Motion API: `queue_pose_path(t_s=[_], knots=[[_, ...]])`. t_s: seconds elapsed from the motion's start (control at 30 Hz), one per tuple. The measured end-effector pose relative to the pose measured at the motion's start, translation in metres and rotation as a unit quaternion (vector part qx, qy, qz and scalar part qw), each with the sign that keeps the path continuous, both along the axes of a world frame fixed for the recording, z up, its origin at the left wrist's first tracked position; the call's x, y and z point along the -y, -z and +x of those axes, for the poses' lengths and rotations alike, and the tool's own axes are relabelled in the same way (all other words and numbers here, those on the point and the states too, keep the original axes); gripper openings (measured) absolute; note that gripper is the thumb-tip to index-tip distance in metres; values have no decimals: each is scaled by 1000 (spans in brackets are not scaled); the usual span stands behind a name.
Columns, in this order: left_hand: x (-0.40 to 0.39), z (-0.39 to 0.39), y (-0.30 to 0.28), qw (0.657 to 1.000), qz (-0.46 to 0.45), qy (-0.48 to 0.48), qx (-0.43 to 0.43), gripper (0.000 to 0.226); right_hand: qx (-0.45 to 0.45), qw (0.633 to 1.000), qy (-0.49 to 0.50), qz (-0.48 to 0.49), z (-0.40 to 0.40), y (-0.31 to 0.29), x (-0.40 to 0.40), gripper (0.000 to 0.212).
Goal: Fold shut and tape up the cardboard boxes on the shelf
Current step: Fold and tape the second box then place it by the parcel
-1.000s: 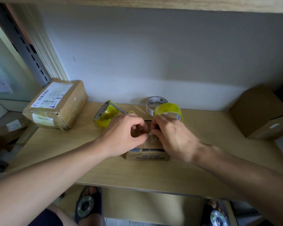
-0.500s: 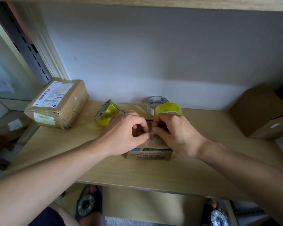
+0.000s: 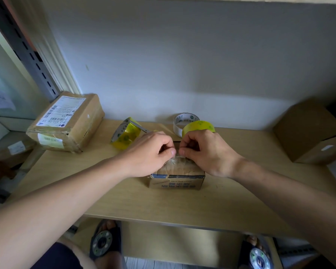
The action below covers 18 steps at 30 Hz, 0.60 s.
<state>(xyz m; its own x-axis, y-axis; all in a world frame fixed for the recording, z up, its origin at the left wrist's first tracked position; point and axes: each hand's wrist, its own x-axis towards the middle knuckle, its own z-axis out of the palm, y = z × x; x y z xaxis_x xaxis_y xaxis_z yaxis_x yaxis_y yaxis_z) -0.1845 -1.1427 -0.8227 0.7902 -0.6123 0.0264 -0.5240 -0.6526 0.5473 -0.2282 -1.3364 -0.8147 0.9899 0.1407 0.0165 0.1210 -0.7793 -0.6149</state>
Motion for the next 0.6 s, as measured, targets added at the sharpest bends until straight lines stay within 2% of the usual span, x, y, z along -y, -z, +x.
queue_pose_path(t_s=[0.17, 0.4, 0.6], knots=[[2, -1, -2, 999, 17, 4, 37, 21, 3, 1000, 7, -5, 0, -2, -1, 15], [-2, 2, -6, 1000, 16, 17, 17, 21, -3, 1000, 1, -3, 2, -2, -1, 10], [-4, 6, -5, 999, 17, 32, 2, 23, -26, 999, -36, 5, 2, -2, 1, 17]])
